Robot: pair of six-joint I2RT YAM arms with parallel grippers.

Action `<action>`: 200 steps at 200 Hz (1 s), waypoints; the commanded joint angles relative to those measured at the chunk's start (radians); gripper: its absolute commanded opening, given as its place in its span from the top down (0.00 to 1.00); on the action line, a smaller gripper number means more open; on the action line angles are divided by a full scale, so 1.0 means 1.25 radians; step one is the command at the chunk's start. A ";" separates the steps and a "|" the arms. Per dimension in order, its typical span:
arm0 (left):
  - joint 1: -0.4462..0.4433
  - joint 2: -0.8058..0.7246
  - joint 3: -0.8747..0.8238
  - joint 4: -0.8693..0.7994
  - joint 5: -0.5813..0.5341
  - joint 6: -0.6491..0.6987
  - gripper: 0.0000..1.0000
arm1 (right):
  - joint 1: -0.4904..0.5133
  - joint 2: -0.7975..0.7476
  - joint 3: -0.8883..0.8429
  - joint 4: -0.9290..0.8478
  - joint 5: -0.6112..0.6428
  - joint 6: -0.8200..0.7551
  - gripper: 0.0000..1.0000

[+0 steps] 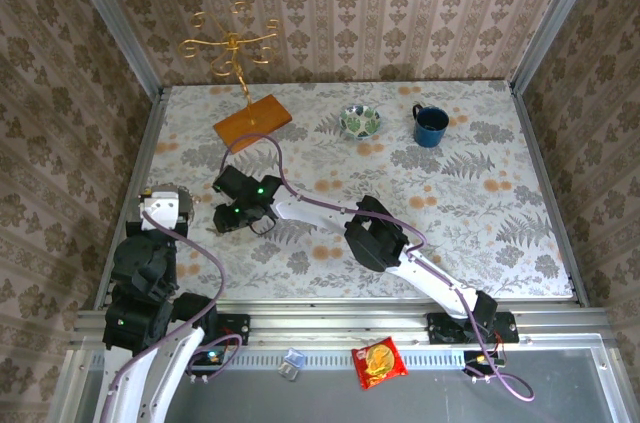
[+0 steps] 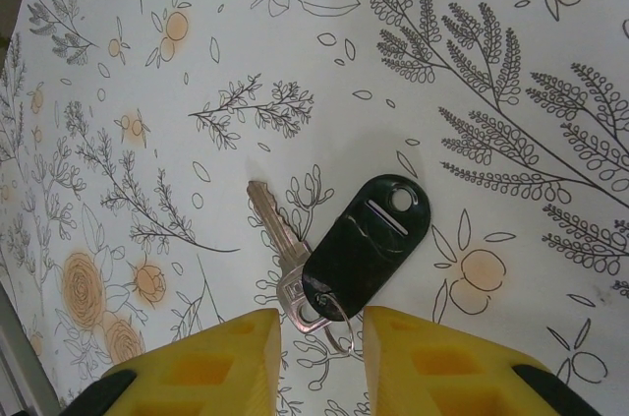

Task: Put the keys on the keyring

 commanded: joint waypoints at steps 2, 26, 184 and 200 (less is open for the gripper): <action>0.007 -0.014 0.027 0.016 -0.003 0.010 1.00 | 0.002 0.030 0.000 -0.024 -0.012 0.018 0.71; 0.007 -0.014 0.026 0.016 -0.003 0.010 1.00 | 0.002 0.043 0.012 -0.030 -0.019 0.021 0.71; 0.008 -0.014 0.020 0.016 0.000 0.009 1.00 | 0.002 0.059 0.026 -0.016 -0.077 0.036 0.79; 0.008 -0.014 0.019 0.014 0.000 0.010 1.00 | 0.002 0.059 0.026 -0.018 -0.083 0.036 0.80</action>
